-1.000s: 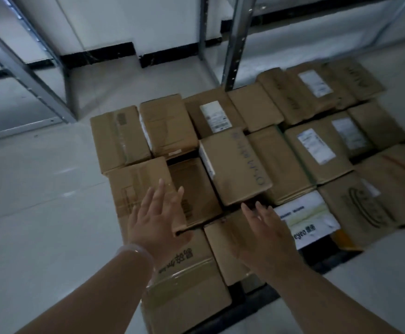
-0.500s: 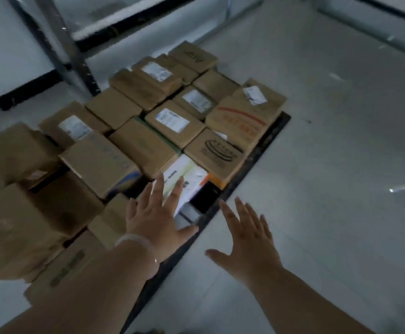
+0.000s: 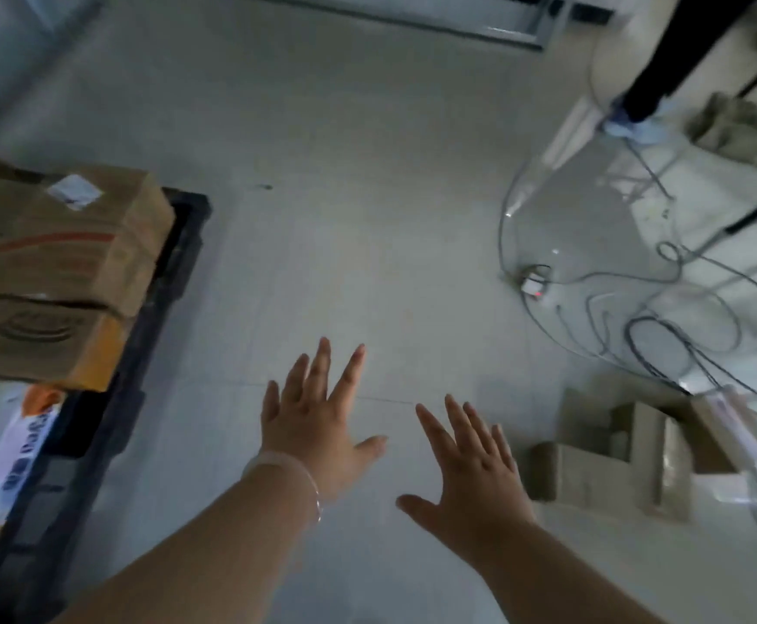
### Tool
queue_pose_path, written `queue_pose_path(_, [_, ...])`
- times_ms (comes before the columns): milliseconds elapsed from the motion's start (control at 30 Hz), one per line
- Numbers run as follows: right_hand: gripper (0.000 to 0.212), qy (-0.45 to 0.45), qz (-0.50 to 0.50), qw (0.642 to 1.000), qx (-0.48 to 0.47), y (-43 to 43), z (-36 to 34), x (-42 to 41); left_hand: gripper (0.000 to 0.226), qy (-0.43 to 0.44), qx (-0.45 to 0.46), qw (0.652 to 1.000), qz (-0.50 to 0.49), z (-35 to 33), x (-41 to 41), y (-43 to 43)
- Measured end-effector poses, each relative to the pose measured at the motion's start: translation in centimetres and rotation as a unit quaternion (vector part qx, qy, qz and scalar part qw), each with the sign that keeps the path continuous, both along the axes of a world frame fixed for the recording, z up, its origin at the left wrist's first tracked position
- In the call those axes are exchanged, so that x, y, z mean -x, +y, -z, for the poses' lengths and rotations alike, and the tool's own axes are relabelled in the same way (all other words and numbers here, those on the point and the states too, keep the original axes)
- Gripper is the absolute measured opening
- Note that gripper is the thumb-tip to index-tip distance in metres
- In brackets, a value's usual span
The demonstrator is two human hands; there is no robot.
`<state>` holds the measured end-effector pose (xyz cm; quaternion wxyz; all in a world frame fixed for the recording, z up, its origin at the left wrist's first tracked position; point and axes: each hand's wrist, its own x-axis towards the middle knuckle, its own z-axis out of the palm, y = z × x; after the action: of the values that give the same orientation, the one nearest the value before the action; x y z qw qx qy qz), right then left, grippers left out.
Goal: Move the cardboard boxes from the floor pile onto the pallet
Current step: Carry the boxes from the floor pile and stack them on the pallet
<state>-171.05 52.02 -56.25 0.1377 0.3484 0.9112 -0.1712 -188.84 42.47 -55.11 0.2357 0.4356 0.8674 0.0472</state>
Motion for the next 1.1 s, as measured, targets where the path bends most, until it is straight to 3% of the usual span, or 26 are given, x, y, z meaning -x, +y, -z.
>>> queue_pose_path(167, [0.102, -0.02, 0.124, 0.992, 0.011, 4.1, 1.1, -11.6, 0.103, -0.021, 0.017, 0.993, 0.115, 1.2, -10.1, 7.9])
queue_pose_path(400, [0.102, -0.034, 0.202, 0.978, 0.039, 6.3, 2.9, -21.6, 0.103, -0.007, 0.045, 0.98, 0.193, 2.3, -18.1, 13.5])
queue_pose_path(767, [0.099, -0.067, 0.282, 0.953, 0.093, 13.5, 5.7, -27.9, 0.101, -0.001, 0.065, 0.958, 0.278, 6.3, -21.6, 21.6])
queue_pose_path(1100, [0.093, -0.08, 0.388, 0.91, 0.125, 21.5, 17.2, -34.1, 0.095, -0.004, 0.12, 0.891, 0.439, 18.2, -30.9, 35.0])
